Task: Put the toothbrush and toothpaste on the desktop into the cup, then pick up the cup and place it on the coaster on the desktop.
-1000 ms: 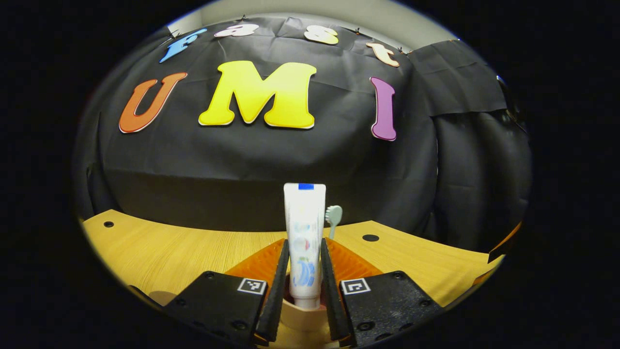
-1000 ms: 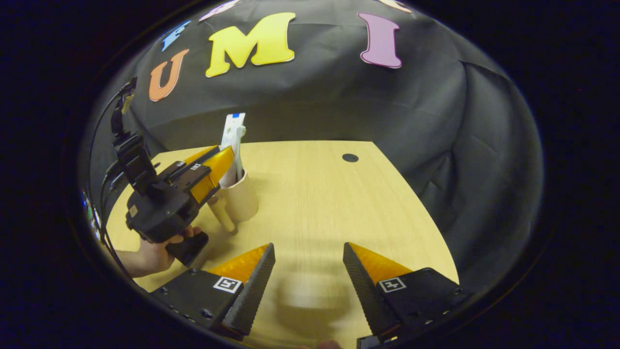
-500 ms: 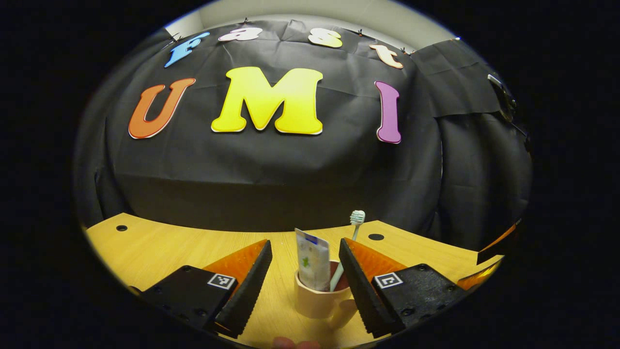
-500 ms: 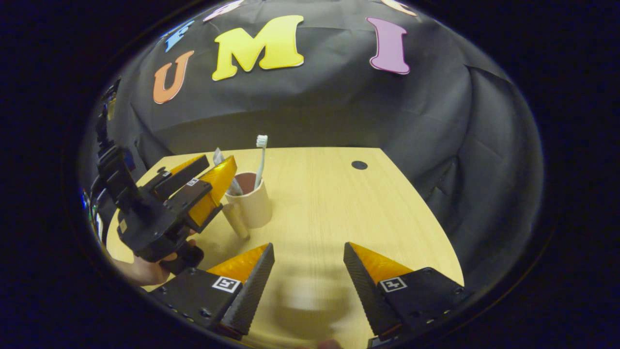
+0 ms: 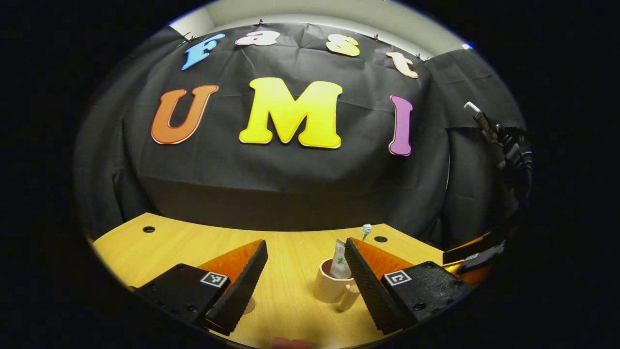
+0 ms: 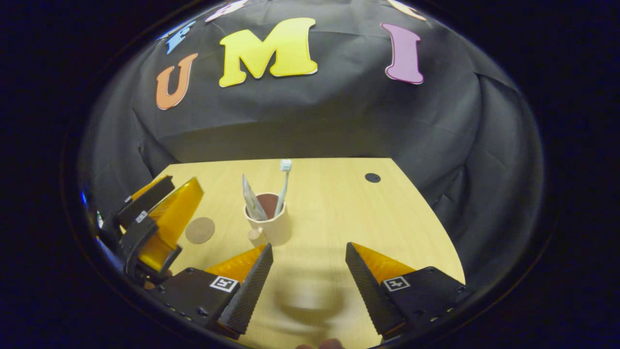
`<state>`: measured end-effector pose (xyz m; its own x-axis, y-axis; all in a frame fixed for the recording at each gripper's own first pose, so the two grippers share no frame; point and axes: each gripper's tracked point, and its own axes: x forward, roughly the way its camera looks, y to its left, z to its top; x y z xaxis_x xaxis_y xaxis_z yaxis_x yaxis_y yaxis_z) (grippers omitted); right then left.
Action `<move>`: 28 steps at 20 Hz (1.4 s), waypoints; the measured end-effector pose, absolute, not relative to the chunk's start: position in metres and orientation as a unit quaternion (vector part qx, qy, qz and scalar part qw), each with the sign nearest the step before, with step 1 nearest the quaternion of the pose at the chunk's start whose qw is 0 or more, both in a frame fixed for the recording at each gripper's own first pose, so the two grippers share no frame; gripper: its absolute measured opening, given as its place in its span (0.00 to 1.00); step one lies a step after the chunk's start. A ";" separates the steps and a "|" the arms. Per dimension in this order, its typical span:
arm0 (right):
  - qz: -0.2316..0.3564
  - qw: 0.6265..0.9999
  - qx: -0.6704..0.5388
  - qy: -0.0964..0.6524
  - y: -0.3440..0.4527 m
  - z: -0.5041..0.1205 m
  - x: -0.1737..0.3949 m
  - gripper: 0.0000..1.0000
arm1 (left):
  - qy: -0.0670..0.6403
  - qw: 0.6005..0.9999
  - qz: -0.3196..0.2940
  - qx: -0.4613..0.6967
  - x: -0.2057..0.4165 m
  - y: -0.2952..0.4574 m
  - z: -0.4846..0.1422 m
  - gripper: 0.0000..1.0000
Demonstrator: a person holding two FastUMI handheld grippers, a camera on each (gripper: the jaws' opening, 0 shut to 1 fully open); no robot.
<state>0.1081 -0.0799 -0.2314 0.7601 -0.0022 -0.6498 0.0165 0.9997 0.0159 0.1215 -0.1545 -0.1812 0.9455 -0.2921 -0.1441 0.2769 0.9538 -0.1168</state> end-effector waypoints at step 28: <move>-0.013 0.831 0.014 0.556 -0.003 -0.323 0.172 0.66 | 0.163 0.986 0.022 -0.040 0.069 0.029 -0.164 1.00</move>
